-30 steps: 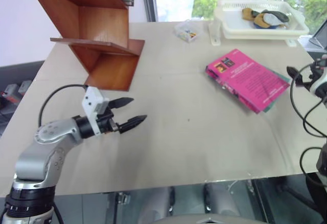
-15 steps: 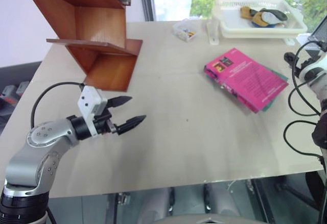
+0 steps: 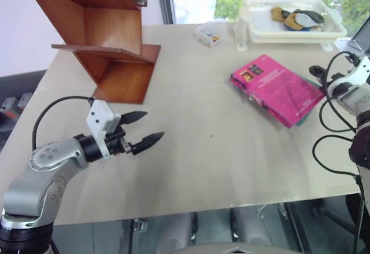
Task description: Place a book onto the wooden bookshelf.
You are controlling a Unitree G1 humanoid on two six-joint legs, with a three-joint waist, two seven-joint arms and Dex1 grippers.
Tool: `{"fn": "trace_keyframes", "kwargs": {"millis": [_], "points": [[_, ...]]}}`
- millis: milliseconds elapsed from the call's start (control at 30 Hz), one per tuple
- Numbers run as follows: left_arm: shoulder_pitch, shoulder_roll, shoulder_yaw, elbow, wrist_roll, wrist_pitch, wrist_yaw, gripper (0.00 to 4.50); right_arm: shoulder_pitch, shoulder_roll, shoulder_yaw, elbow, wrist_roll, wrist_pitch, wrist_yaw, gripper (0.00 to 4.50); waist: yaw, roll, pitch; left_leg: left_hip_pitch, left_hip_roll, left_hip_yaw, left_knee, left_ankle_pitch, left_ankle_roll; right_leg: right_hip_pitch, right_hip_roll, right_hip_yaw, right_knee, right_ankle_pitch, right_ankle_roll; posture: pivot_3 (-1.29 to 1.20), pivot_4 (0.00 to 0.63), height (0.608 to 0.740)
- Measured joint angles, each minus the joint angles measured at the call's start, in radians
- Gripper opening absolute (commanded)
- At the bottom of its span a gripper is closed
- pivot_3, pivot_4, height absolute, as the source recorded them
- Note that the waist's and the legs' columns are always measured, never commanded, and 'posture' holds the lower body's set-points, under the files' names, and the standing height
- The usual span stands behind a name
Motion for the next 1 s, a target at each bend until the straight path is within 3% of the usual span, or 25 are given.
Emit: {"fn": "trace_keyframes", "kwargs": {"millis": [333,1000], "points": [[0.014,0.008,0.016,-0.004,-0.002,0.010,0.009,4.43,-0.001,-0.001,0.002,-0.003,0.001,0.100,0.084,4.50,-0.001,0.000,0.000,0.000,0.000,0.000,0.000,0.000,0.000,0.000,0.000,0.000,0.000,0.000,0.000,0.00,0.150,0.740],[0.002,0.008,0.003,-0.004,0.007,0.016,0.011,4.43,0.002,-0.018,0.040,-0.007,-0.044,0.072,0.105,4.50,0.000,0.000,0.000,0.001,0.000,0.000,0.000,0.000,0.000,0.000,0.001,0.000,0.002,0.000,0.000,0.00,0.150,0.740]]}}
